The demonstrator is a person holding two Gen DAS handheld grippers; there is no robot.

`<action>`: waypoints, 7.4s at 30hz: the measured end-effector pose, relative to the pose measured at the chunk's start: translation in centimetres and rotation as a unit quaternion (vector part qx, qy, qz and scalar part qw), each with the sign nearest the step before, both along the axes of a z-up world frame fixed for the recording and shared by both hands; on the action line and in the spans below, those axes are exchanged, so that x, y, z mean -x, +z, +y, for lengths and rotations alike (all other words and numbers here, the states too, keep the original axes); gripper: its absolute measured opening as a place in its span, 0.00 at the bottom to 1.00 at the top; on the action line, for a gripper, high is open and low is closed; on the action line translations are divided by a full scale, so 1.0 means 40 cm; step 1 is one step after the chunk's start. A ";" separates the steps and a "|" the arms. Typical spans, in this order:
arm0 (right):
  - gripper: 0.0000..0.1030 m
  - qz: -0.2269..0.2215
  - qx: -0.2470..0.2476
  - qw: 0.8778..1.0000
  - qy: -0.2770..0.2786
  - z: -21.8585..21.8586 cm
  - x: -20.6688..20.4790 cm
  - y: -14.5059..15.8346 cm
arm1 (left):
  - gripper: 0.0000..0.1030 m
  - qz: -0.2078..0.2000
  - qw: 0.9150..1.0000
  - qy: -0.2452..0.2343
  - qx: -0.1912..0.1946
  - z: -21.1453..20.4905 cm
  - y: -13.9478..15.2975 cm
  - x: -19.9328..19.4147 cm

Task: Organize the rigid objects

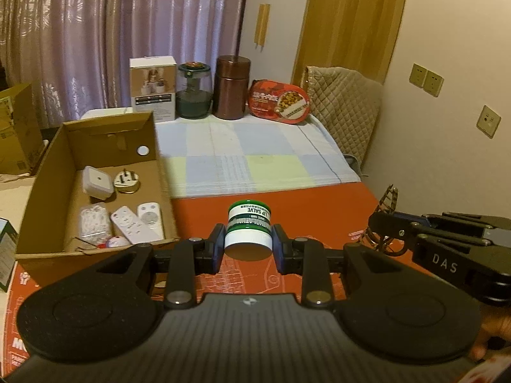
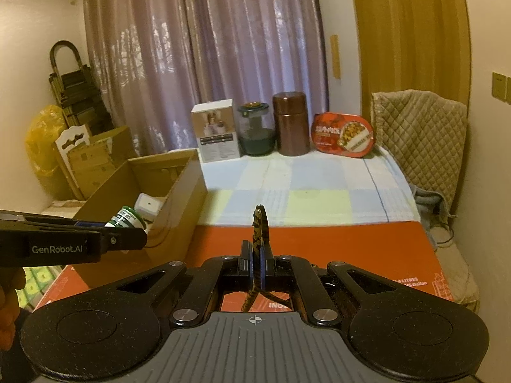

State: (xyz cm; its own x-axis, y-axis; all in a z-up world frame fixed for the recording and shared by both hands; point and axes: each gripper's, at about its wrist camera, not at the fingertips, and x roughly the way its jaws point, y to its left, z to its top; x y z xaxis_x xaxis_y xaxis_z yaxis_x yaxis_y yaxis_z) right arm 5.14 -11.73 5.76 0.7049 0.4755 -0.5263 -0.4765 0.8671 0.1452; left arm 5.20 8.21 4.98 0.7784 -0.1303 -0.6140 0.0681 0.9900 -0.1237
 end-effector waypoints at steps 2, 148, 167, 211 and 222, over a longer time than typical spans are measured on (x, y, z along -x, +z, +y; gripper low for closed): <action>0.00 -0.002 0.002 1.000 0.006 0.013 0.003 0.003 | 0.25 -0.001 1.000 0.004 -0.001 0.015 0.003 0.003; 0.00 0.069 0.055 0.985 0.148 0.750 -0.517 -0.126 | 0.49 0.051 0.990 0.097 -0.090 0.600 -0.121 -0.436; 0.19 0.048 0.040 0.987 0.146 0.751 -0.527 -0.100 | 0.49 0.056 0.989 0.105 -0.088 0.604 -0.135 -0.416; 0.80 0.114 0.000 0.992 0.056 0.329 -0.033 -0.033 | 0.98 0.035 0.986 0.160 -0.044 0.370 -0.004 0.108; 0.80 0.102 0.020 0.994 0.046 0.284 0.032 -0.032 | 0.98 0.059 0.983 0.169 -0.032 0.327 -0.029 0.171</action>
